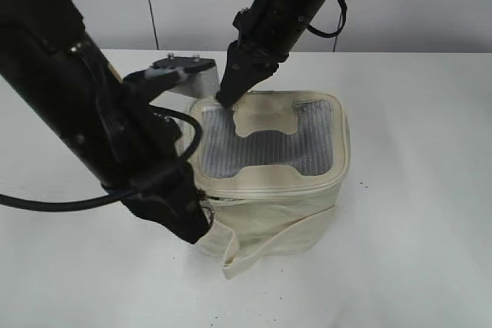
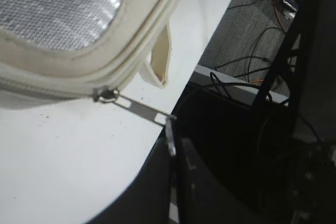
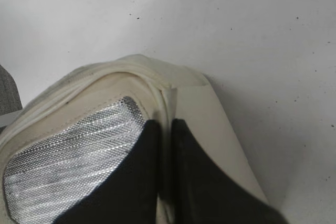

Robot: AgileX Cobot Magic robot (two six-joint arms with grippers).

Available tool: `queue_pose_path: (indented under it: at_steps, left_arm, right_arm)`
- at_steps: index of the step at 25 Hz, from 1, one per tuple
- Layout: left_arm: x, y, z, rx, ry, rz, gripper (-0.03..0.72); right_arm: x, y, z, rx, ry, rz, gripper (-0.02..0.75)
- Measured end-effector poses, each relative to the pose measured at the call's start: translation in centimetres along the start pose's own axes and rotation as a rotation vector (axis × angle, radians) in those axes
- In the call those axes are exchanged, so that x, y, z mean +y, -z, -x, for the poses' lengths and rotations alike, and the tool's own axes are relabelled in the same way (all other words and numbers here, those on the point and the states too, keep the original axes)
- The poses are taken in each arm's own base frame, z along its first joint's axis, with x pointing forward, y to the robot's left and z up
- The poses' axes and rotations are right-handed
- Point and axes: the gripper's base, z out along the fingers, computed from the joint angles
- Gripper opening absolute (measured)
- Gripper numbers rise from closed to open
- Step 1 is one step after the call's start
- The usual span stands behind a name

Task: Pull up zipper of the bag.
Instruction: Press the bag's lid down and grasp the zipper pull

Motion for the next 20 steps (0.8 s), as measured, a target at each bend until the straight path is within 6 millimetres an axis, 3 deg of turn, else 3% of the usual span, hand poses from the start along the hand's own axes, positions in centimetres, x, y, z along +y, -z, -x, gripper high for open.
queue_pose_path:
  at_steps: [9,20]
  left_arm:
    - [-4.5,-2.6,2.0,-0.148,0.153,0.060,-0.003]
    - [-5.1,-3.4,3.1,-0.261,0.195,0.057,-0.003]
  right_arm:
    - [-0.1,0.0,0.0,0.003,-0.007,-0.005,0.016]
    - [-0.1,0.0,0.0,0.003,-0.009,-0.006,0.016]
